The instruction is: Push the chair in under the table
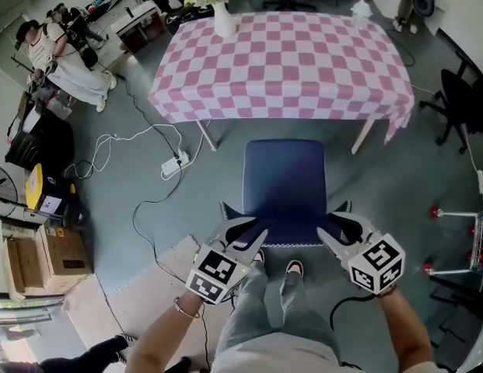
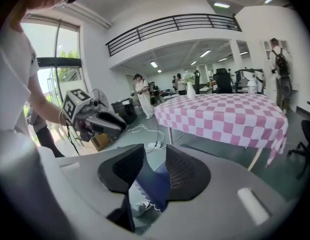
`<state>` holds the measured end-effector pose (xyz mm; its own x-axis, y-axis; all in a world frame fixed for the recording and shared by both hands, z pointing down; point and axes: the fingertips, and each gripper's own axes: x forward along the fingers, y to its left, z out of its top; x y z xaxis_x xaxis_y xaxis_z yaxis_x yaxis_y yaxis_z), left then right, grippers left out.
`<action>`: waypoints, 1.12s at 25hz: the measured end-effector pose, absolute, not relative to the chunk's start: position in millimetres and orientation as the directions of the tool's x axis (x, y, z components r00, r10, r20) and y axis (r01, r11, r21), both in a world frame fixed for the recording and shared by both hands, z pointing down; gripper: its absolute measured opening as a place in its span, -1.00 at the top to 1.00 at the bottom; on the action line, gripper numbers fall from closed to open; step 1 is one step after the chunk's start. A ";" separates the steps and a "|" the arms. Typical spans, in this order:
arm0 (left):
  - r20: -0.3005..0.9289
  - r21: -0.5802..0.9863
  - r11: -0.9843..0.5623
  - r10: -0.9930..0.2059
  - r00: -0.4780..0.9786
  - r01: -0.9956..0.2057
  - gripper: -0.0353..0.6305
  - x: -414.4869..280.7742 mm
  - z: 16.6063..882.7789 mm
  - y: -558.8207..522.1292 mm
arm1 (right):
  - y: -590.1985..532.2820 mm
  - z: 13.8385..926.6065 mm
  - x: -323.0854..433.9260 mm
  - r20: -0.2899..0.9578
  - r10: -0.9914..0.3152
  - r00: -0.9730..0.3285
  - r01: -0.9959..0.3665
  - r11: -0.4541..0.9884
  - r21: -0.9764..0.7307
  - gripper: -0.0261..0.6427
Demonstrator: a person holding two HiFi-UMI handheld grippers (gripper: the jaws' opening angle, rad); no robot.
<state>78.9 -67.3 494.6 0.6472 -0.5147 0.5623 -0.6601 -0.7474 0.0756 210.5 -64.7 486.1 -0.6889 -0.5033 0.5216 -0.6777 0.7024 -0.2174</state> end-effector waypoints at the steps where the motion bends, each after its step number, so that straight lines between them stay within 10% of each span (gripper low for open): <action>1: 0.574 0.073 -0.762 -0.496 0.651 -0.644 0.61 81.0 496.5 -62.9 | -57.6 491.7 207.6 0.538 -0.465 -0.703 -0.642 0.740 -0.199 0.54; 10: 0.709 -0.051 -0.899 -0.340 0.617 -0.436 0.59 81.5 528.5 -21.6 | -6.0 534.4 202.4 0.740 -0.145 -0.657 -0.289 0.955 -0.069 0.54; 28: 0.837 -0.209 -0.950 -0.296 0.460 -0.231 0.52 66.7 589.0 -11.8 | -9.3 598.3 220.7 0.911 -0.119 -0.395 -0.117 0.990 0.079 0.54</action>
<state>66.7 -11.8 589.0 0.4603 -0.2959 0.8370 -0.2311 -0.9502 -0.2089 220.7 -9.3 598.3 -0.3948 -0.1194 0.9110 -0.1168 0.9900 0.0791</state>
